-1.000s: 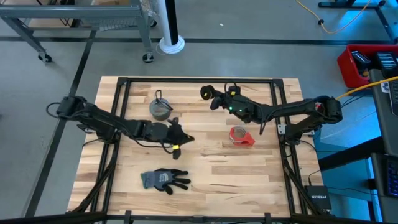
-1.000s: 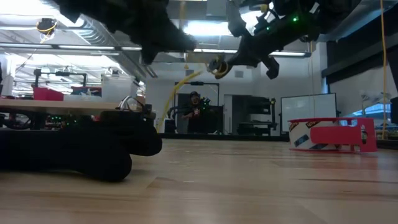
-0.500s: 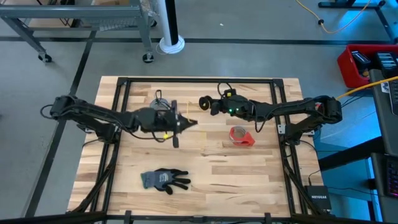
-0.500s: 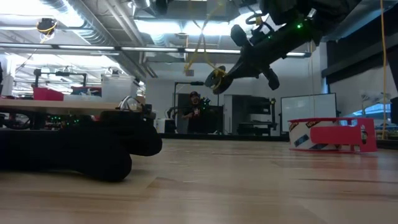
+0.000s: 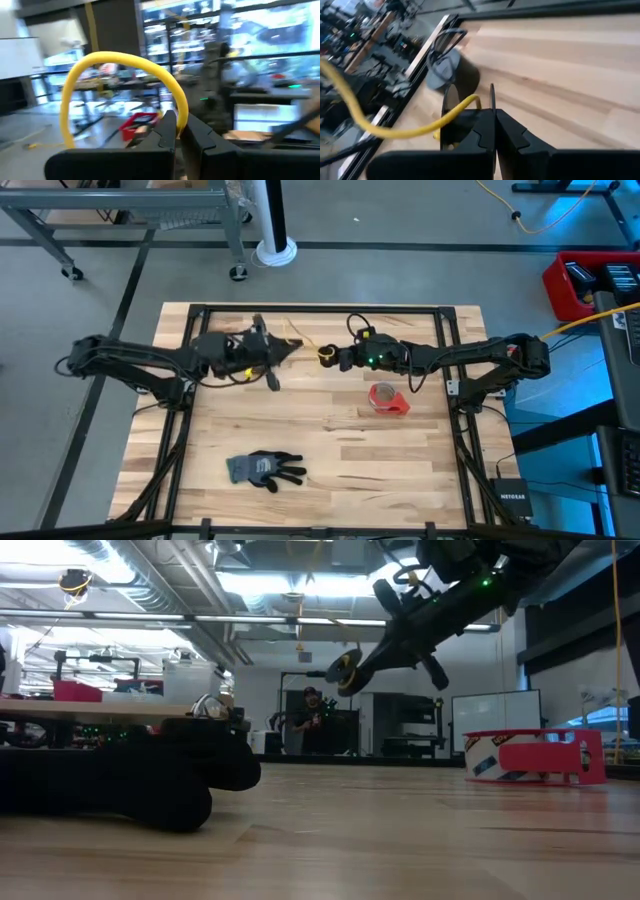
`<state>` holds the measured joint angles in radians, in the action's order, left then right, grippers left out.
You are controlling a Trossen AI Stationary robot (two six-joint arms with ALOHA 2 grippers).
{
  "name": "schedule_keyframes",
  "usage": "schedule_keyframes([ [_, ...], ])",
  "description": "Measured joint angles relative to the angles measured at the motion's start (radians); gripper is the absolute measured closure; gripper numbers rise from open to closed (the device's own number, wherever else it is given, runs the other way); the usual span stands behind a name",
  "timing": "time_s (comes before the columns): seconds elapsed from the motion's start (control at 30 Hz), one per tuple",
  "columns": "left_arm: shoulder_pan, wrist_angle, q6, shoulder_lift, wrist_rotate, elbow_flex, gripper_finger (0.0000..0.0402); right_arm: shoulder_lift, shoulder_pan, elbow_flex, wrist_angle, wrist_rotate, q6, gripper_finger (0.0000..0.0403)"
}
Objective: Coil cords
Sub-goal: Uncoil the yellow wire from the spool
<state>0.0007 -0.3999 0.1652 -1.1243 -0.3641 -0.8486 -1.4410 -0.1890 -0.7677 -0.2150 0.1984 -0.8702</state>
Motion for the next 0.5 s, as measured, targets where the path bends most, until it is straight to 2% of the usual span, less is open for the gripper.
schedule_keyframes([
  [0.07, 0.011, 0.084, 0.016, 0.03, -0.064, 0.0, 0.0401, 0.0, 0.0, 0.0, 0.0, -0.018, -0.023, 0.0402],
  [0.23, 0.021, 0.369, 0.002, 0.15, -0.318, 0.0, 0.0401, 0.0, 0.0, 0.0, -0.009, -0.024, -0.042, 0.0402],
  [0.4, 0.02, 0.672, -0.179, 0.285, -0.382, 0.0, 0.0401, 0.0, 0.0, 0.0, -0.048, -0.003, -0.039, 0.0402],
  [0.5, 0.021, 0.858, -0.304, 0.35, -0.473, 0.0, 0.0401, 0.0, 0.0, 0.0, -0.101, -0.025, -0.035, 0.0402],
])
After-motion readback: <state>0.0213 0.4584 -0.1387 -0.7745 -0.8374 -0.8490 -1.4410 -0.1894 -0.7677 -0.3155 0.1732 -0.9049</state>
